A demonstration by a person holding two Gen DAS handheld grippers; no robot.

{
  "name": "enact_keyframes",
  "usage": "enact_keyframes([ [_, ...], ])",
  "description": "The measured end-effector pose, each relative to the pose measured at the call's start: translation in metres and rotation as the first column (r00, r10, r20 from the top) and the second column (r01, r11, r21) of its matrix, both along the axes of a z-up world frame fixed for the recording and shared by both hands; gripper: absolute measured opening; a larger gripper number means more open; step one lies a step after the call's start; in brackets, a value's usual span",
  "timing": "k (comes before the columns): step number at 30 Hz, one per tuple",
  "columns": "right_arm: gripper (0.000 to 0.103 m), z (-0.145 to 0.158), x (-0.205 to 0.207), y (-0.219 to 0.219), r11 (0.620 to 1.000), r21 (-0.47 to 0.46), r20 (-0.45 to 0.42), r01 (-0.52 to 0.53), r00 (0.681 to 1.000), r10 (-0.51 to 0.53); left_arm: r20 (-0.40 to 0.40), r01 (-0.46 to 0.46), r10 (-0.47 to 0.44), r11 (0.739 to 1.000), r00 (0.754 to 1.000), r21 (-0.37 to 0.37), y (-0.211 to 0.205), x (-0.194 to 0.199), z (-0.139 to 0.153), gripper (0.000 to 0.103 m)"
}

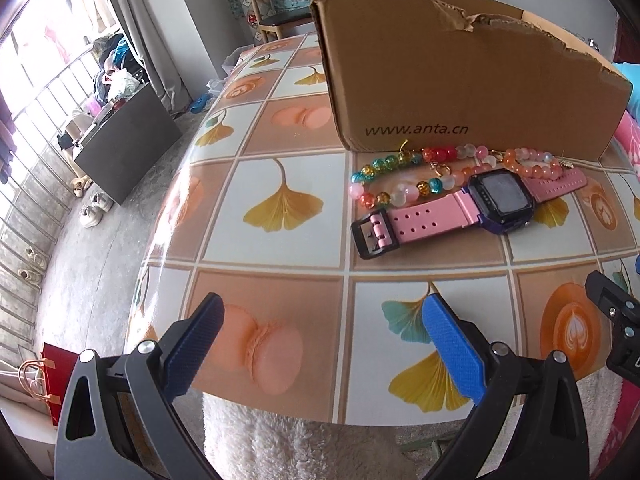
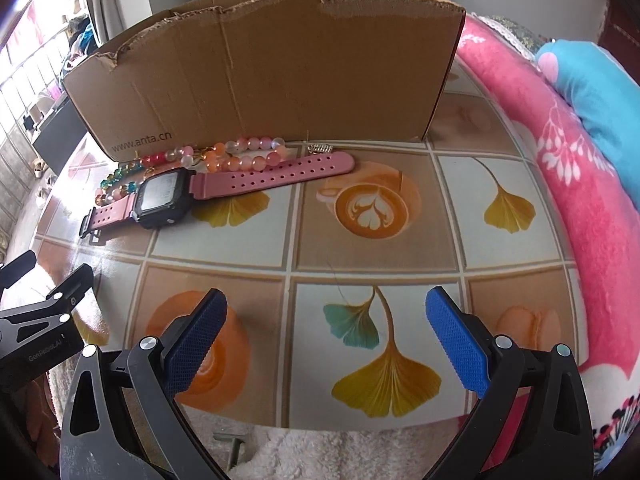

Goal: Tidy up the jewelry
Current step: 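Move the left gripper toward the buckle end of the pink watch strap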

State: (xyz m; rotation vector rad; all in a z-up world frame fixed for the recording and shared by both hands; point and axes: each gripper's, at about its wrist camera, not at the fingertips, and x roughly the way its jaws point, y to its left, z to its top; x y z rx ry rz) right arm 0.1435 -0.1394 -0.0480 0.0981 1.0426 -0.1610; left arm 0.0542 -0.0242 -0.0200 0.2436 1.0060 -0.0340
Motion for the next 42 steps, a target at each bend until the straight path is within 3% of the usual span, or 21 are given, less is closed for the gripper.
enact_keyframes([
  [4, 0.096, 0.001, 0.006, -0.011, 0.999, 0.039, 0.032, -0.006, 0.999, 0.005, -0.010, 0.014, -0.014, 1.000, 1.000, -0.012, 0.003, 0.001, 0.000, 0.098],
  [9, 0.096, 0.009, 0.015, -0.028, 0.993, 0.118, 0.086, -0.022, 0.996, 0.012, -0.053, 0.011, -0.016, 0.996, 0.998, -0.094, 0.016, 0.011, -0.003, 0.098],
  [13, 0.094, 0.013, 0.025, -0.043, 0.980, 0.197, 0.122, -0.030, 0.992, 0.005, -0.056, 0.063, -0.073, 0.985, 0.996, -0.163, 0.022, 0.016, -0.006, 0.098],
  [20, 0.075, 0.012, 0.045, -0.056, 0.964, 0.263, 0.139, -0.026, 0.990, -0.011, -0.026, 0.110, -0.116, 0.979, 0.993, -0.171, 0.021, 0.018, -0.007, 0.098],
  [23, 0.065, 0.009, 0.061, -0.067, 0.966, 0.259, 0.129, -0.013, 0.991, -0.021, 0.026, 0.135, -0.133, 0.973, 0.991, -0.188, 0.023, 0.013, -0.004, 0.097],
  [30, 0.048, 0.007, 0.084, -0.081, 0.977, 0.212, 0.137, 0.006, 0.990, -0.036, 0.076, 0.214, -0.201, 0.924, 0.977, -0.317, 0.023, 0.021, 0.005, 0.074],
  [33, 0.041, 0.006, 0.093, -0.083, 0.981, 0.195, 0.137, 0.005, 0.990, -0.033, 0.062, 0.228, -0.220, 0.921, 0.974, -0.314, 0.018, 0.027, 0.001, 0.066],
  [38, 0.032, 0.004, 0.111, -0.087, 0.985, 0.171, 0.138, -0.006, 0.990, -0.018, 0.074, 0.277, -0.267, 0.911, 0.961, -0.305, 0.011, 0.029, 0.001, 0.062],
  [42, 0.018, 0.003, 0.119, -0.084, 0.989, 0.147, 0.133, -0.032, 0.991, 0.012, 0.082, 0.313, -0.303, 0.899, 0.949, -0.305, 0.005, 0.032, 0.001, 0.053],
])
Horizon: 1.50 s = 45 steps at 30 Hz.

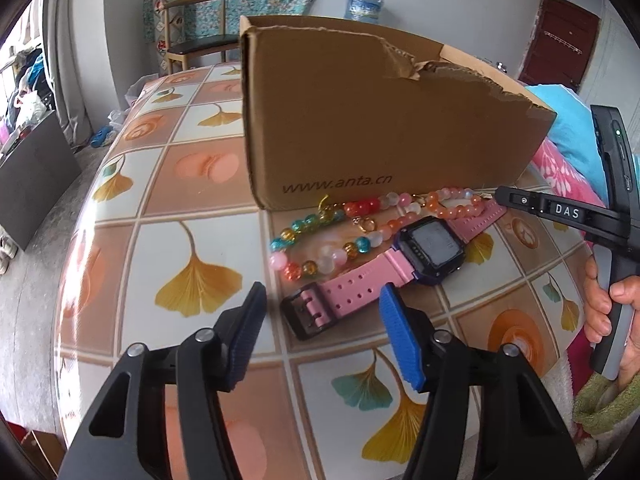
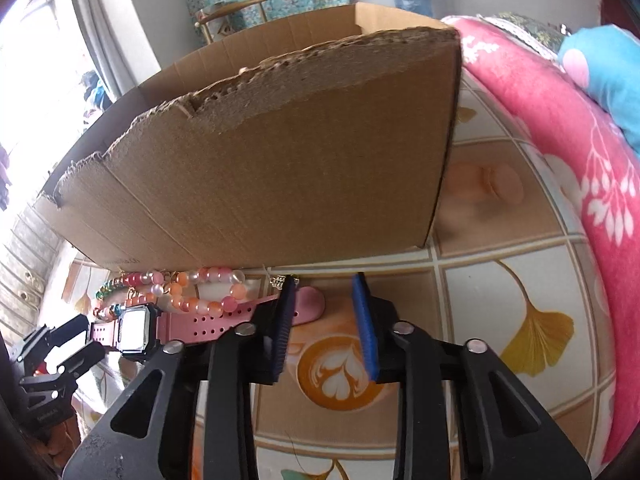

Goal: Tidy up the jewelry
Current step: 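Move the left gripper toward the buckle end of the pink watch strap, then close the left gripper on the pink strap end and lift the watch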

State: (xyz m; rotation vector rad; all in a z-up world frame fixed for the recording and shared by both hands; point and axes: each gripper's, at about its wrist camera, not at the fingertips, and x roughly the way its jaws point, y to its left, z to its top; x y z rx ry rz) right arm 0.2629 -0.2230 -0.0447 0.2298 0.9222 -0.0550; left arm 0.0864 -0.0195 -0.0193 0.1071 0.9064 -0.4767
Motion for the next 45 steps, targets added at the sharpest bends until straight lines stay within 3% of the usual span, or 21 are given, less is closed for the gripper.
enact_keyframes([
  [3, 0.010, 0.000, 0.005, 0.005, 0.999, -0.035, -0.015, -0.028, 1.000, 0.027, -0.001, 0.010, -0.010, 1.000, 1.000, -0.007, -0.001, -0.002, 0.001, 0.048],
  [7, 0.010, 0.001, 0.012, 0.006, 0.998, -0.059, -0.033, -0.032, 0.999, 0.030, -0.016, 0.019, -0.019, 1.000, 1.000, -0.023, 0.002, -0.007, 0.001, 0.036],
  [15, 0.003, 0.003, 0.002, 0.028, 0.993, -0.103, -0.084, -0.060, 0.995, 0.051, -0.027, 0.054, -0.055, 0.998, 0.998, -0.036, -0.003, -0.034, 0.001, 0.034],
  [18, 0.003, 0.003, -0.004, 0.032, 0.990, -0.124, -0.095, -0.067, 0.994, 0.055, -0.018, 0.077, -0.078, 0.997, 0.997, -0.019, -0.007, -0.046, 0.001, 0.034],
  [22, 0.003, 0.007, -0.016, 0.024, 0.995, -0.084, -0.105, -0.059, 0.993, 0.050, 0.035, 0.103, -0.106, 0.992, 0.994, 0.077, -0.019, -0.061, -0.001, 0.034],
  [25, 0.010, 0.010, -0.027, 0.016, 0.999, 0.005, -0.091, -0.050, 0.995, 0.051, 0.061, 0.100, -0.108, 0.987, 0.992, 0.125, -0.025, -0.064, -0.002, 0.031],
  [27, 0.035, 0.015, -0.034, 0.015, 0.995, 0.078, -0.074, -0.054, 0.995, 0.060, 0.060, 0.098, -0.107, 0.987, 0.993, 0.125, -0.026, -0.063, -0.001, 0.029],
  [28, 0.039, 0.017, -0.036, 0.014, 0.990, 0.125, -0.066, -0.060, 0.996, 0.068, 0.057, 0.098, -0.106, 0.987, 0.993, 0.125, -0.026, -0.062, -0.001, 0.028],
  [32, 0.052, 0.016, -0.041, 0.013, 0.923, 0.375, -0.064, -0.088, 0.991, 0.121, 0.034, 0.097, -0.100, 0.992, 0.994, 0.083, -0.022, -0.059, 0.005, 0.026],
  [35, 0.055, -0.001, -0.040, 0.025, 0.778, 0.623, -0.081, -0.081, 0.983, 0.167, 0.010, 0.094, -0.094, 0.995, 0.996, 0.016, -0.018, -0.058, 0.014, 0.023],
  [37, 0.055, -0.014, -0.038, 0.036, 0.685, 0.726, -0.107, -0.051, 0.977, 0.187, 0.002, 0.100, -0.100, 0.995, 0.995, -0.026, -0.016, -0.058, 0.021, 0.023],
  [38, 0.055, -0.020, -0.035, 0.044, 0.642, 0.766, -0.120, -0.032, 0.974, 0.192, -0.008, 0.106, -0.106, 0.993, 0.994, -0.051, -0.015, -0.057, 0.024, 0.023],
  [41, 0.055, -0.034, -0.027, 0.053, 0.557, 0.830, -0.133, 0.007, 0.974, 0.185, -0.018, 0.123, -0.125, 0.989, 0.992, -0.079, -0.017, -0.060, 0.028, 0.023],
  [45, 0.055, -0.031, -0.018, 0.059, 0.562, 0.827, -0.131, 0.015, 0.977, 0.168, -0.029, 0.154, -0.158, 0.981, 0.987, -0.121, -0.017, -0.069, 0.034, 0.023],
])
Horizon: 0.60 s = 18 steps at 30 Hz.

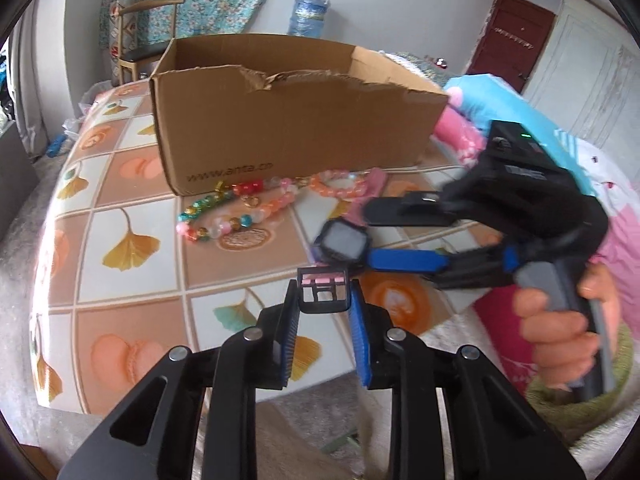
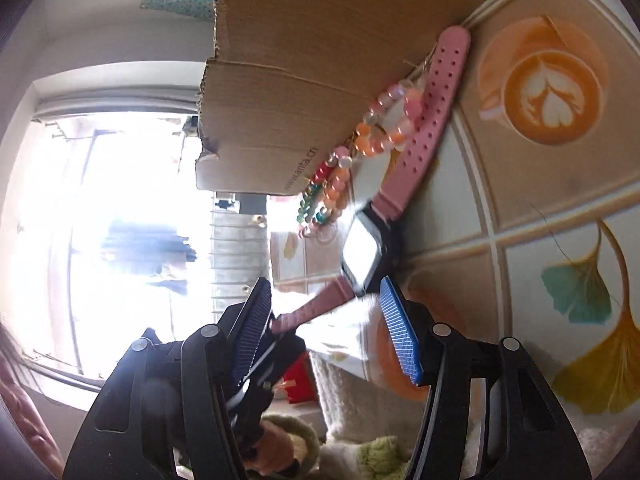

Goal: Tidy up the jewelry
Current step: 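Close the left gripper on the pink strap end and lift the watch, then grasp the watch near its face with the right gripper while the left gripper holds the strap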

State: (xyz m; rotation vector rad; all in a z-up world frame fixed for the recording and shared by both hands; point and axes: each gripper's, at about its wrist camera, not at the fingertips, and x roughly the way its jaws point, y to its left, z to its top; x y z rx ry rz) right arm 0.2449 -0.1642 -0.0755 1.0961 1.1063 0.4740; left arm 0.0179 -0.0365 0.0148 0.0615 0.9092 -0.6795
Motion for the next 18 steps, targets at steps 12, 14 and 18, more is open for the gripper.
enact_keyframes([
  [12, 0.018, -0.010, -0.008, 0.012, 0.999, -0.018, -0.054, 0.029, 0.998, -0.029, -0.044, 0.007, -0.006, 1.000, 0.999, 0.010, 0.013, -0.008, -0.006, 0.023],
  [14, 0.016, -0.009, -0.007, 0.011, 0.999, -0.015, -0.060, 0.032, 0.998, -0.033, -0.048, -0.006, 0.009, 0.999, 0.999, 0.052, 0.013, -0.007, -0.013, 0.023],
  [18, 0.013, -0.009, -0.010, 0.008, 0.999, -0.015, -0.067, 0.032, 0.997, -0.033, -0.031, -0.029, 0.033, 0.992, 0.999, 0.119, 0.016, -0.009, -0.019, 0.034],
])
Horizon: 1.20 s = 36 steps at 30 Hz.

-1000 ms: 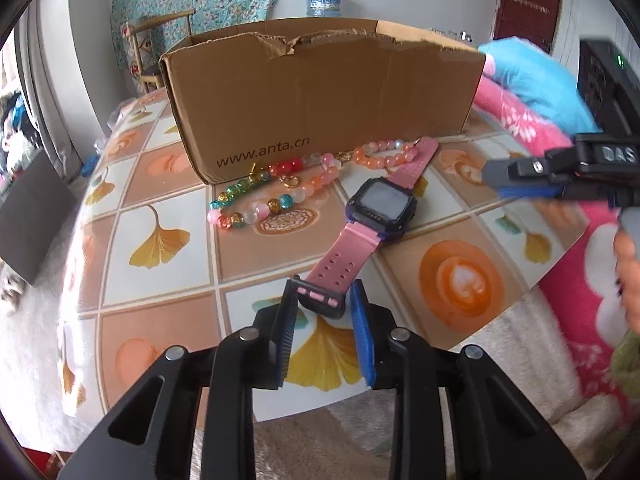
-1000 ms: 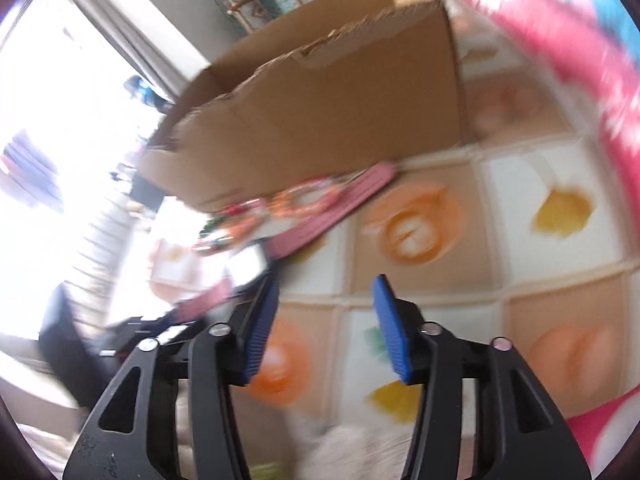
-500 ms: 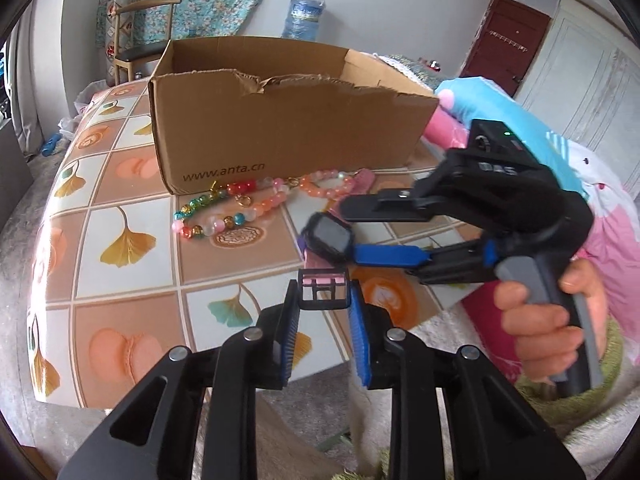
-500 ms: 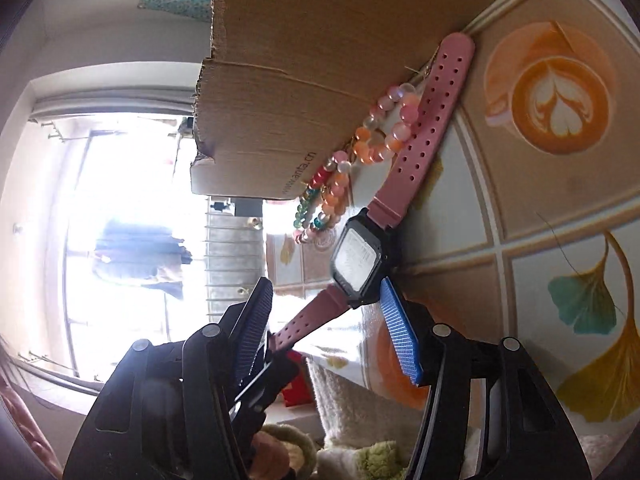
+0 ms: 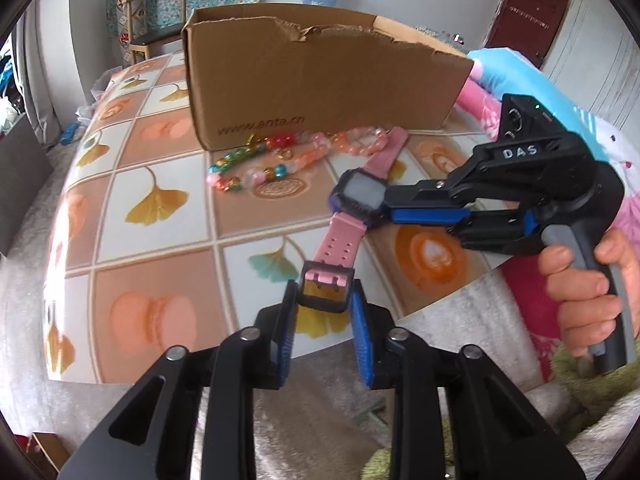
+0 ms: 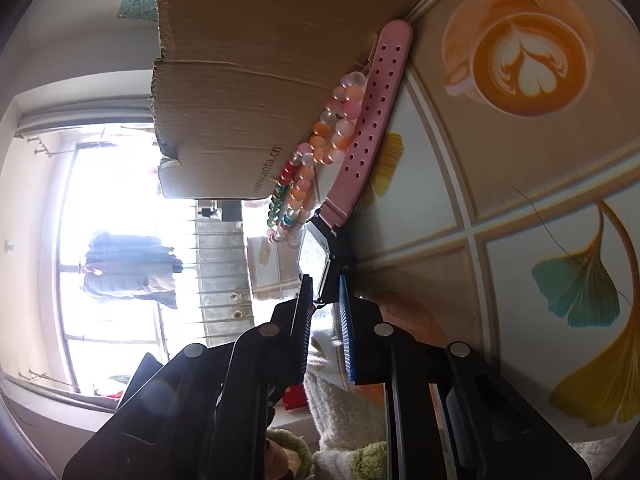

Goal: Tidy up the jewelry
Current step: 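Grasp the watch near its face with the right gripper while the left gripper holds the strap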

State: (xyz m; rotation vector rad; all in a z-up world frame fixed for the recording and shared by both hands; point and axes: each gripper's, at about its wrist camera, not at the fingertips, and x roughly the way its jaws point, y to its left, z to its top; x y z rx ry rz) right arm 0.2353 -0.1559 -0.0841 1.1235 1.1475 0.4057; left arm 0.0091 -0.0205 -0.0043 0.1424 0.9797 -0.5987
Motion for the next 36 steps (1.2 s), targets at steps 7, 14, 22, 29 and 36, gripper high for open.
enact_keyframes([
  [7, 0.008, 0.004, -0.011, -0.021, 1.000, 0.011, -0.005, 0.001, 1.000, -0.001, 0.134, 0.036, -0.050, 0.994, 0.990, 0.103, -0.014, -0.007, 0.007, 0.049],
  [14, 0.007, 0.003, -0.015, -0.033, 0.999, 0.042, -0.003, -0.008, 1.000, 0.008, 0.187, 0.082, -0.134, 0.962, 0.973, 0.262, -0.044, 0.004, -0.007, 0.049],
  [22, 0.004, -0.002, -0.017, -0.047, 0.994, 0.110, 0.005, -0.013, 1.000, 0.013, 0.197, 0.110, -0.178, 0.943, 0.964, 0.314, -0.057, 0.018, -0.008, 0.048],
  [29, 0.004, -0.003, -0.018, -0.056, 0.989, 0.147, 0.028, -0.029, 0.999, 0.025, 0.118, 0.114, -0.148, 0.960, 0.982, 0.254, -0.058, 0.037, -0.007, 0.029],
  [36, 0.012, 0.003, -0.024, -0.068, 0.992, 0.126, 0.064, -0.027, 0.998, 0.019, 0.040, 0.122, -0.130, 0.979, 0.991, 0.162, -0.046, 0.056, -0.010, 0.023],
])
